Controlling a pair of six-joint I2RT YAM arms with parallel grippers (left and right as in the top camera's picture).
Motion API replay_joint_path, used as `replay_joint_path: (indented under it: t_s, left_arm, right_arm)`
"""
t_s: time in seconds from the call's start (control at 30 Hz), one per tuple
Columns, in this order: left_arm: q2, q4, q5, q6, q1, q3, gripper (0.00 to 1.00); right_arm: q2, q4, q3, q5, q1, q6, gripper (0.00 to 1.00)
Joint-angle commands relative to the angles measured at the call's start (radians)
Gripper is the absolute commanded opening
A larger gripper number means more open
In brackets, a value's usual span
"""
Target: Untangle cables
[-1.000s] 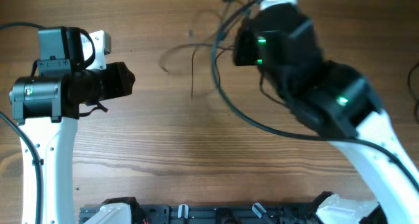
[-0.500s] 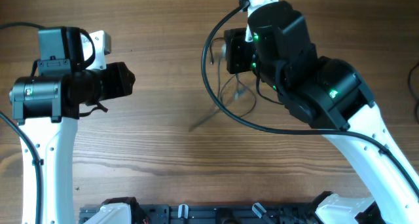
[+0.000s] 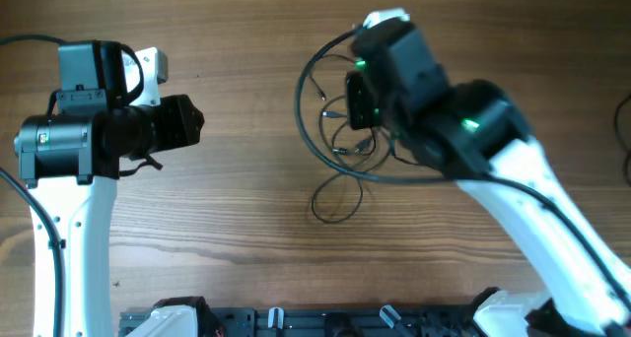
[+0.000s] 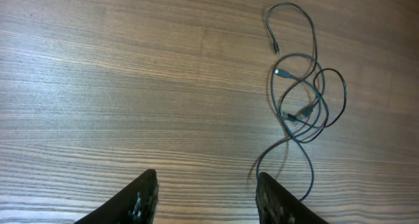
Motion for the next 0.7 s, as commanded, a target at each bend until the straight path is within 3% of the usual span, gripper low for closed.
replay_joint_path:
  t_s: [0.0,0.17,0.57,0.6,0.67]
  left_arm:
    - [-0.016,0.0,-0.002,0.002,0.006,0.013,0.5]
    - [-0.016,0.0,-0.003,0.002,0.006,0.013,0.5]
    - [-0.016,-0.003,-0.002,0.028,0.006,0.013,0.51]
    - [-0.016,-0.003,-0.003,0.028,0.006,0.013,0.51]
    - [-0.016,-0.003,-0.003,0.028,0.006,0.013,0.51]
  right_arm:
    - [0.119,-0.01,-0.087,0.041,-0.002,0.031,0.48]
    - [0.259,-0.004,-0.094,0.043,-0.004,0.01,0.62]
    - [0.525,0.103,-0.094,-0.068,-0.143,-0.114,0.68]
    - [0.529,0.105,-0.094,-0.081,-0.161,-0.115,0.68]
    - [0.531,0.105,-0.094,-0.141,-0.194,-0.139,0.39]
